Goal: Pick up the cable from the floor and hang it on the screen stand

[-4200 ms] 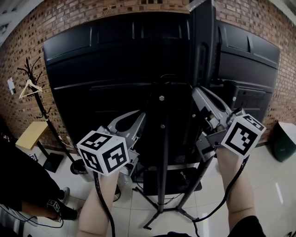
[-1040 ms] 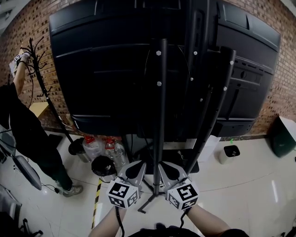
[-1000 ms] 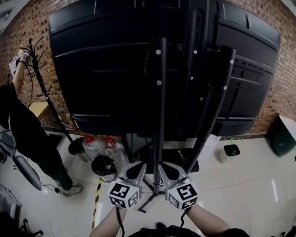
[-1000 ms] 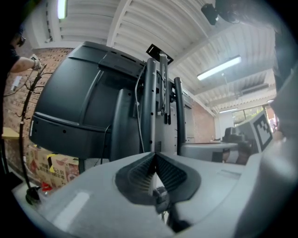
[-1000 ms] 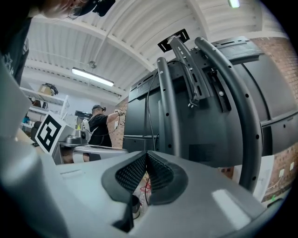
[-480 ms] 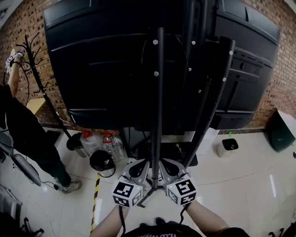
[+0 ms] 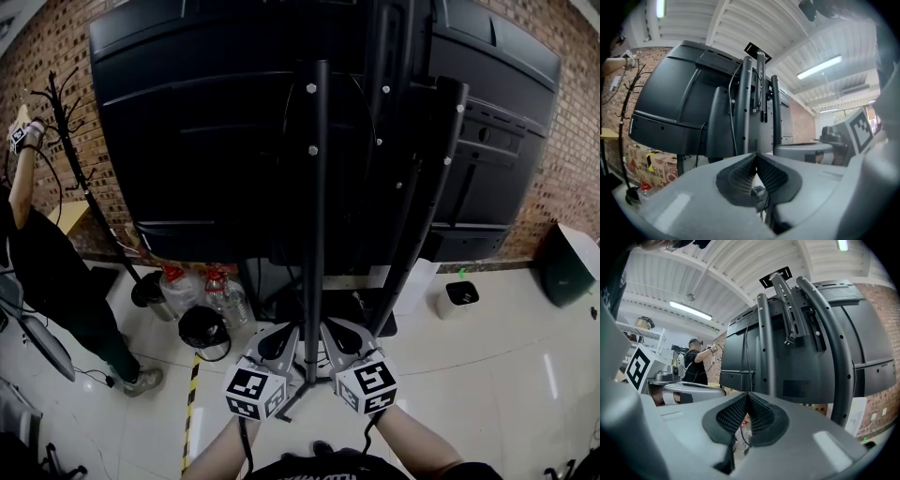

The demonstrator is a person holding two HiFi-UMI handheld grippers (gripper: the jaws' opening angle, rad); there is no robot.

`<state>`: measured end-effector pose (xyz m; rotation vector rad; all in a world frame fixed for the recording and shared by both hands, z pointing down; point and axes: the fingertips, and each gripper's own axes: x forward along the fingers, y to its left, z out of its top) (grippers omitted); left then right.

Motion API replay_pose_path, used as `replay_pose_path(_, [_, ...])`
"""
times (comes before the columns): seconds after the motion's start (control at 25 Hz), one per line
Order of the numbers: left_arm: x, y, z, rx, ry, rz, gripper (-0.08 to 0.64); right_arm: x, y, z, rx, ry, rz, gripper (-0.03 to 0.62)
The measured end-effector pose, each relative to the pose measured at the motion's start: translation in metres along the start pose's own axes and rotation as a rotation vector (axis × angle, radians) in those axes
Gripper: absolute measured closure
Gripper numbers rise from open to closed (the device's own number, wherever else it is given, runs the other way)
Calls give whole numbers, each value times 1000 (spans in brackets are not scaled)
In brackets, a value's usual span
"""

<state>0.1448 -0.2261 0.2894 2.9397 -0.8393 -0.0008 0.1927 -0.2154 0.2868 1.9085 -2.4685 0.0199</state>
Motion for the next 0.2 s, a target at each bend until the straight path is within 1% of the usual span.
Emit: replay_pose_path(0.2, [0, -2, 3, 2, -7, -8, 555, 0, 3, 3, -8, -3, 2, 584])
